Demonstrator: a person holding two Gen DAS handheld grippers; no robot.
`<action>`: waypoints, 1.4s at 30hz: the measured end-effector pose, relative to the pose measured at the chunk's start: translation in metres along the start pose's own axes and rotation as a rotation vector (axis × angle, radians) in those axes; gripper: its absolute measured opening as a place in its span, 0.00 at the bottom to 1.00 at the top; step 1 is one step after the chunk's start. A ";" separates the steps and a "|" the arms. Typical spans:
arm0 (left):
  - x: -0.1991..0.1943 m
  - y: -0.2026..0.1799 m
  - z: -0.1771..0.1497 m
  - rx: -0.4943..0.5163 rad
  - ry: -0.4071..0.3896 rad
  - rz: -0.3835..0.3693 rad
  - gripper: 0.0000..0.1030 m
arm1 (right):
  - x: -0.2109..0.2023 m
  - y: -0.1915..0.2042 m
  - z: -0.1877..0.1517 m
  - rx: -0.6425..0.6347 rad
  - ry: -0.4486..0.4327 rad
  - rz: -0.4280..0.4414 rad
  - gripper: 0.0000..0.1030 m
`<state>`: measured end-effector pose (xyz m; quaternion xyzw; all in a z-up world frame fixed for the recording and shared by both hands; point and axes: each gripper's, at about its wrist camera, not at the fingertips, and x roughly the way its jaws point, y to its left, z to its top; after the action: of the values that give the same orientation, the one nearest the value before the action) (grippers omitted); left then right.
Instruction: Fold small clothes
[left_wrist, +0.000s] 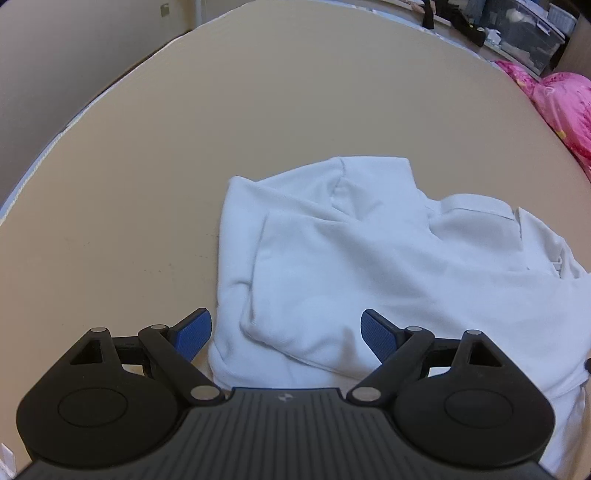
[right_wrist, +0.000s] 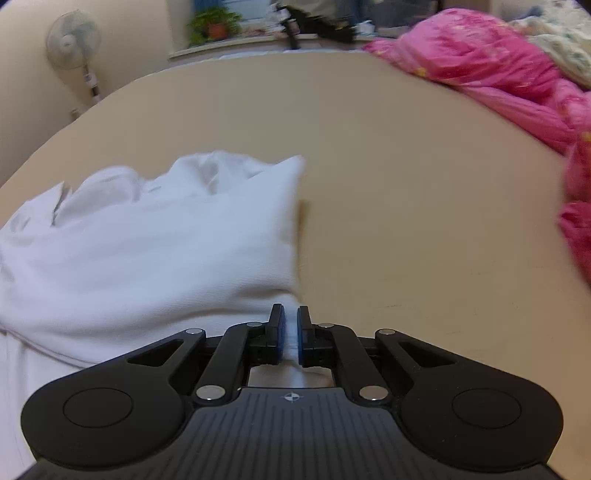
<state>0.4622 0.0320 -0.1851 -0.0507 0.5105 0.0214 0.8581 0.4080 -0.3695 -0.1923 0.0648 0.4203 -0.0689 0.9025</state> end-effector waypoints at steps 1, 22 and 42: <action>-0.007 -0.004 0.001 0.010 -0.015 -0.012 0.89 | -0.006 -0.003 0.001 0.016 -0.017 0.005 0.11; 0.024 -0.355 -0.001 0.548 0.118 -0.239 0.85 | -0.011 -0.054 -0.070 0.314 -0.173 0.308 0.15; -0.021 -0.339 0.011 0.473 -0.058 -0.238 0.89 | -0.058 -0.048 -0.043 0.301 -0.259 0.206 0.36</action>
<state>0.4919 -0.3034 -0.1391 0.0924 0.4668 -0.1982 0.8569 0.3300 -0.4048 -0.1783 0.2320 0.2768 -0.0462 0.9313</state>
